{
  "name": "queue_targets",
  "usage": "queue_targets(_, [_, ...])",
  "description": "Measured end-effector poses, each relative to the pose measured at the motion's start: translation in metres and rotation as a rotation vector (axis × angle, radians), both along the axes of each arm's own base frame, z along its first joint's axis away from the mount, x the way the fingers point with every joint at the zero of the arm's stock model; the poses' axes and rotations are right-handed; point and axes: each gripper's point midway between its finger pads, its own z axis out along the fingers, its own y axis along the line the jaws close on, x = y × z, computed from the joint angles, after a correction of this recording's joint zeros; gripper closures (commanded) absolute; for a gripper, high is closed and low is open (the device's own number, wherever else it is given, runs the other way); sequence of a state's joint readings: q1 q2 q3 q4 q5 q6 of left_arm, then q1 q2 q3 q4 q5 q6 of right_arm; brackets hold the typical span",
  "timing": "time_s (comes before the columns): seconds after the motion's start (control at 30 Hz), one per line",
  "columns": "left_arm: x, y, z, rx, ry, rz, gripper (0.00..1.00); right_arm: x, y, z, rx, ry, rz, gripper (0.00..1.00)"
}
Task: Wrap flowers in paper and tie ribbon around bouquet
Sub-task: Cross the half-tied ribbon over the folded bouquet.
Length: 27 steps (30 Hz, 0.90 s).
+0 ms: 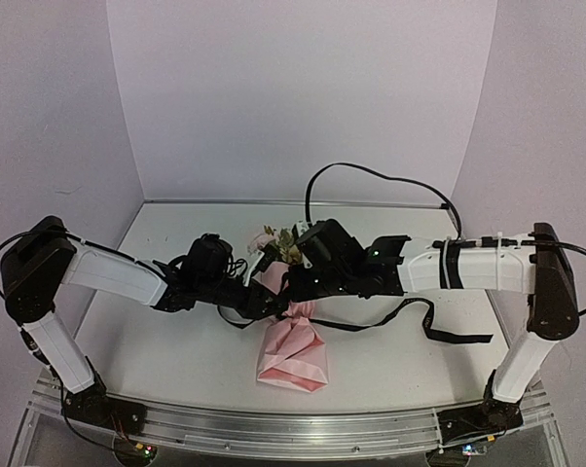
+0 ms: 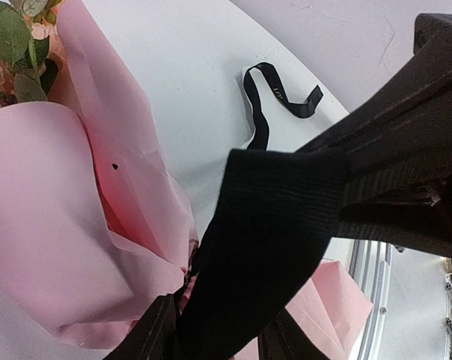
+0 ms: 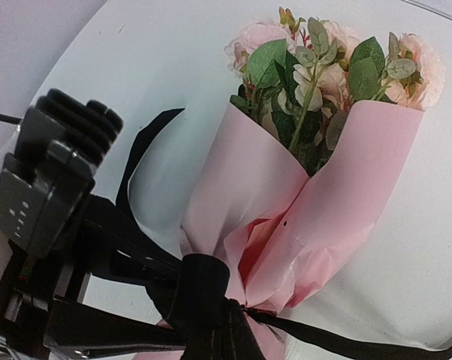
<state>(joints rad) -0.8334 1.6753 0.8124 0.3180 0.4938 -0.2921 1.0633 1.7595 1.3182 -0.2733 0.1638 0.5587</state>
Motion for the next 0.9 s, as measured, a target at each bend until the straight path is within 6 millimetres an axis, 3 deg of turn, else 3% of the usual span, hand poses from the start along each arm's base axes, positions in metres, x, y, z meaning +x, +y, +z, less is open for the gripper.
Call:
queue_targets(0.53, [-0.003,-0.006,-0.009,0.032,-0.005,0.036,0.68,0.007,-0.017,-0.011,-0.011,0.01,-0.097,1.0])
queue_targets(0.9, [0.0,-0.011,-0.015,0.067,-0.03,0.063,0.9,0.013,-0.024,-0.013,0.004,0.027,-0.162,1.0])
